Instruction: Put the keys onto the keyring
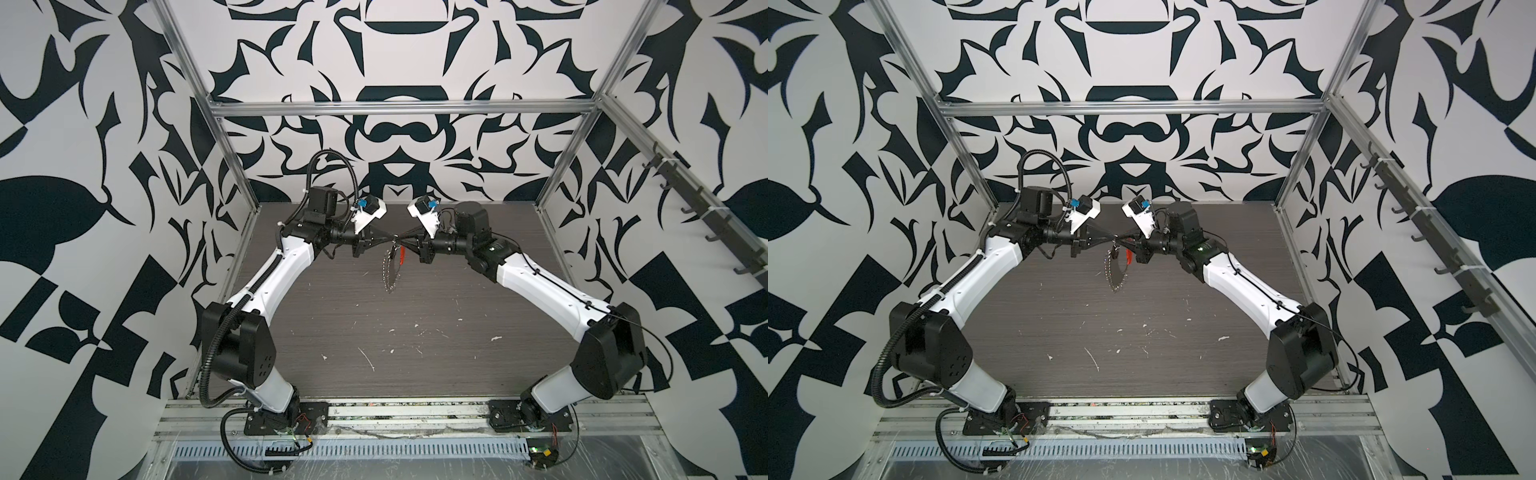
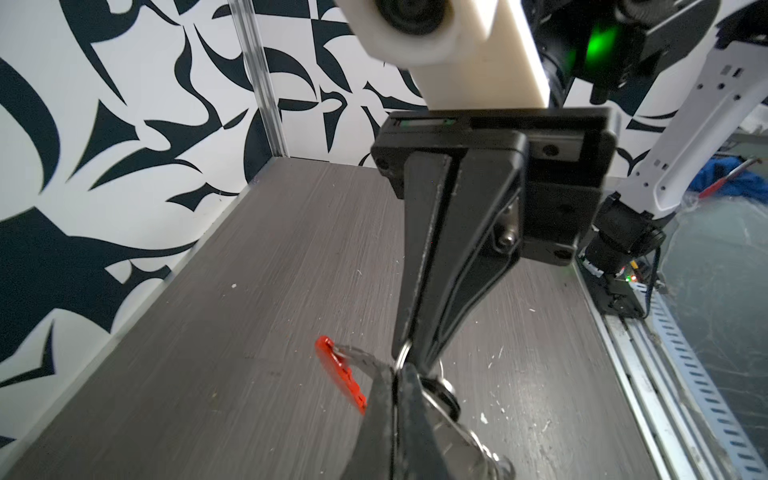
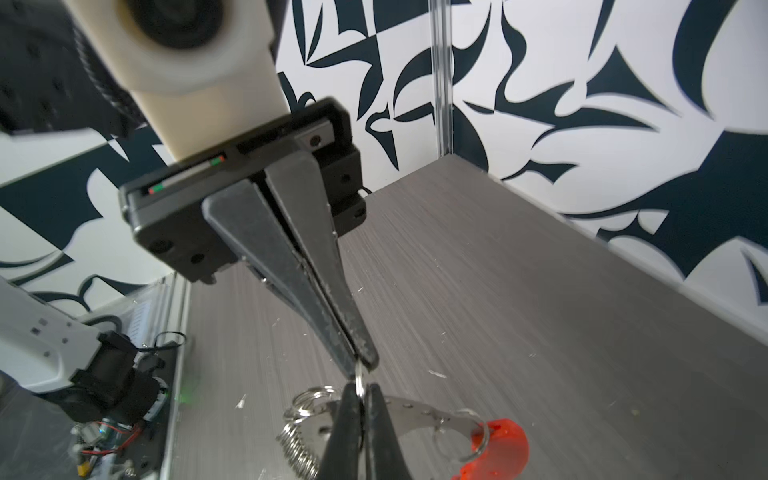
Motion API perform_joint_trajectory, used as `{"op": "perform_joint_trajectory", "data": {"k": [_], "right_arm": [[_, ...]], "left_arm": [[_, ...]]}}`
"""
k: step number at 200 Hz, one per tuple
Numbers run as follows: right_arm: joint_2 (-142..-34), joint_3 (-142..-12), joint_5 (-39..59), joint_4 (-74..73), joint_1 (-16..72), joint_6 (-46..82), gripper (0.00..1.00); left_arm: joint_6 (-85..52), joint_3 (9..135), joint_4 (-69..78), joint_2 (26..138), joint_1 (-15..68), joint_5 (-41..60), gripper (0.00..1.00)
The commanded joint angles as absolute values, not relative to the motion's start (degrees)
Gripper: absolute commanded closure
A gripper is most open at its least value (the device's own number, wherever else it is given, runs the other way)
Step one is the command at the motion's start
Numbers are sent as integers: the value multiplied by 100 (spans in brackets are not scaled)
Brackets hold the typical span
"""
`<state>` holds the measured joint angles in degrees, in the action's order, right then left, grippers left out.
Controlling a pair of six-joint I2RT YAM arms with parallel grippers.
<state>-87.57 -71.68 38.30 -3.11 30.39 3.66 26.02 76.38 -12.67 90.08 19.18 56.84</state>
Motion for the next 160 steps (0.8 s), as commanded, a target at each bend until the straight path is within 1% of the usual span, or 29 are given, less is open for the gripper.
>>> {"op": "perform_joint_trajectory", "data": {"k": [1, 21, 40, 67, 106, 129, 160], "right_arm": [[-8346, -7049, 3841, -1421, 2914, 1140, 74], [-8290, -6877, 4021, -1747, 2777, 1705, 66], [-8241, -6604, 4085, -2318, 2634, 2377, 63], [-8312, -6279, 4139, -3130, 2514, 3332, 63], [-8602, -6282, 4269, -3632, 2505, 4372, 63], [-8735, -6241, 4461, -4154, 2514, 4769, 63], [-8782, -6197, 4639, -4412, 2570, 4931, 62]], "left_arm": [[792, 6999, 1122, 8738, 1946, 5652, 100], [309, 6795, 1554, 8702, 1944, 5454, 100], [-279, 6538, 2197, 8667, 1951, 5425, 100], [-1032, 6067, 3243, 8515, 1947, 5365, 100], [-1377, 5508, 4072, 8218, 2004, 5052, 100], [-1780, 5366, 4697, 8225, 2012, 5019, 100], [-1957, 5456, 4843, 8327, 2009, 5012, 100]]}}
